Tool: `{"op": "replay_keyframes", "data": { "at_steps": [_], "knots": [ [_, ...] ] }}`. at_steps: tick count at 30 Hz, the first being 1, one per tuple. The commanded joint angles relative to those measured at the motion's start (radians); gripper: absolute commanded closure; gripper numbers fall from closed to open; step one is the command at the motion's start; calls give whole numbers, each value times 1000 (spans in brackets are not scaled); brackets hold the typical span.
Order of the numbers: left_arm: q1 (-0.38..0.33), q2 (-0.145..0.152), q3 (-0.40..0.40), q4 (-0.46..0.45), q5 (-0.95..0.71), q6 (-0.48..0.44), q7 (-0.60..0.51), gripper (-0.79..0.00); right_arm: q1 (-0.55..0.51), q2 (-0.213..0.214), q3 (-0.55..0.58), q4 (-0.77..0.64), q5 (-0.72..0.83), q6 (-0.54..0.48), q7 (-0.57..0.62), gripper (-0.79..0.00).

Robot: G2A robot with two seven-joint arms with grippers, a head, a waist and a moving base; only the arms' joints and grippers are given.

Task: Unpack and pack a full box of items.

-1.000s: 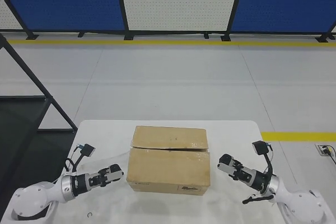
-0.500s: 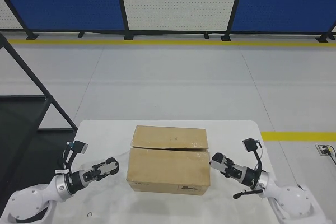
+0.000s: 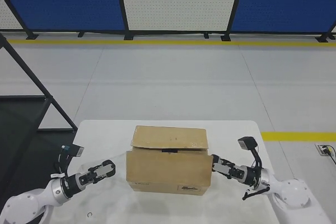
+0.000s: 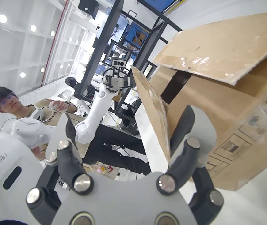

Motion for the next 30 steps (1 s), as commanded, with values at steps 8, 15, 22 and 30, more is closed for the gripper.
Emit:
{"op": "replay_keyframes", "data": {
  "at_steps": [8, 15, 22, 30],
  "knots": [
    [7, 4, 12, -8, -35, -16, 34, -785, -88, 24, 46, -118, 131, -47, 155, -785],
    [10, 7, 23, -10, -69, -18, 25, -785, -175, 49, 50, -240, 69, -52, 149, -785],
    [8, 12, 38, -5, -128, -12, -45, -785, -221, 76, 22, -282, 2, -69, 133, -785],
    [1, 19, 70, 2, -228, 0, -198, -785, -241, 107, -20, -276, -14, -96, 106, -785]
  ]
}}
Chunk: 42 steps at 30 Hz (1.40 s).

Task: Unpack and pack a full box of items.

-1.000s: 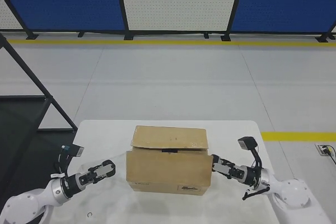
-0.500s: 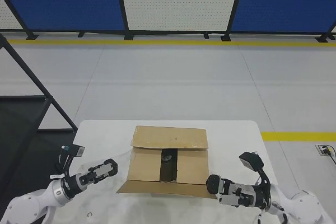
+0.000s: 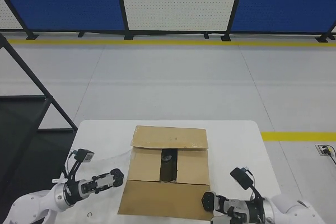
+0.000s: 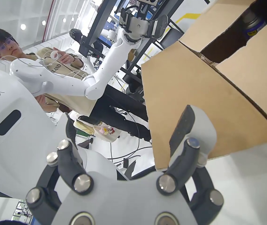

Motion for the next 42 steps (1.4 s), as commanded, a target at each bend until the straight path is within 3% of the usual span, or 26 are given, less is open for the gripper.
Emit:
{"op": "replay_keyframes", "data": {
  "at_steps": [1, 6, 20, 30, 35, 42],
  "knots": [
    [-4, 2, 11, 2, -13, 5, -38, -785, -2, 7, -10, 5, 1, -6, -6, -785],
    [-11, 4, 51, -3, 13, 6, -76, -785, 0, 23, -42, 28, 0, -21, -21, -785],
    [-31, 4, 147, 25, 124, 7, -46, -785, 23, 52, -114, 106, 7, -87, -87, -785],
    [-42, 11, 172, 40, 155, 13, -55, -785, 0, 68, -59, 83, 123, -176, -180, -785],
    [-44, 13, 182, 43, 183, 7, -27, -785, -4, 67, -33, 85, 135, -169, -245, -785],
    [-42, 16, 202, 41, 257, 9, 25, -785, -4, 67, -33, 85, 135, -169, -245, -785]
  ]
}}
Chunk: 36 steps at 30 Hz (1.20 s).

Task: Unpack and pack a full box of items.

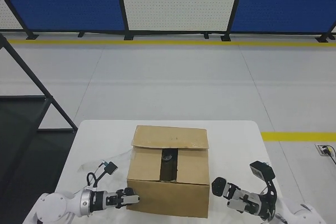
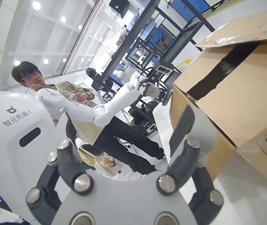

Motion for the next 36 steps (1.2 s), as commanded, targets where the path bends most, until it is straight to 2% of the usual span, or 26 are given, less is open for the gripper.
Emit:
{"op": "replay_keyframes", "data": {
  "at_steps": [1, 13, 17, 27, 31, 36],
  "knots": [
    [-1, 1, 7, -1, 7, 1, 5, -785, 0, 0, 0, 0, 0, 0, 0, -785],
    [-14, 10, 23, 3, -30, 12, -62, -785, 0, 0, 0, 0, 0, 0, 0, -785],
    [-7, 16, 11, -8, -61, 1, -102, -785, -4, 0, 6, -40, -44, 54, -25, -785],
    [66, 36, -108, -87, -310, -30, -124, -785, 96, -11, 5, -16, 56, 346, -132, -785],
    [96, 44, -172, -104, -436, -28, -126, -785, 96, -11, 5, -16, 56, 346, -132, -785],
    [124, 54, -267, -84, -473, -63, -92, -785, 96, -11, 5, -16, 56, 346, -132, -785]
  ]
}}
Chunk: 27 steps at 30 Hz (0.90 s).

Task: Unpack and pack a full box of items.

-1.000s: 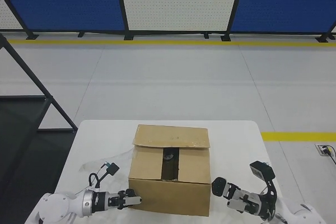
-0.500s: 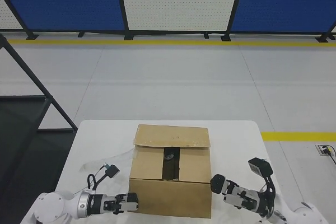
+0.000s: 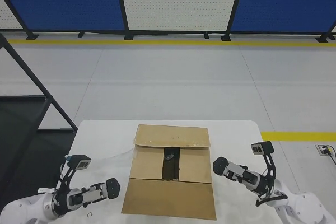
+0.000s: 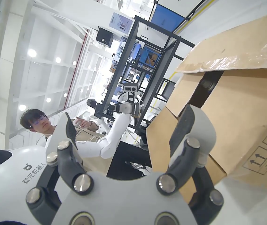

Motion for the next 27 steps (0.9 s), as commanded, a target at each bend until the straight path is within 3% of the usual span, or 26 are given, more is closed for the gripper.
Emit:
{"op": "replay_keyframes", "data": {
  "at_steps": [1, 5, 13, 17, 27],
  "knots": [
    [5, 3, -35, 26, -17, -14, 15, -785, 0, 0, 0, 0, 0, 0, 0, -785],
    [-4, 5, -71, 80, -22, -35, 52, -785, -2, -1, -2, -3, 0, 12, -17, -785],
    [-12, 5, -74, 100, -42, -24, 70, -785, 100, -30, -104, 33, -68, 236, -175, -785],
    [-12, 5, -74, 100, -42, -24, 70, -785, 176, -44, -142, 103, -113, 408, -274, -785],
    [-11, 5, -73, 97, -42, -22, 75, -785, 176, -44, -142, 103, -113, 408, -274, -785]
  ]
}}
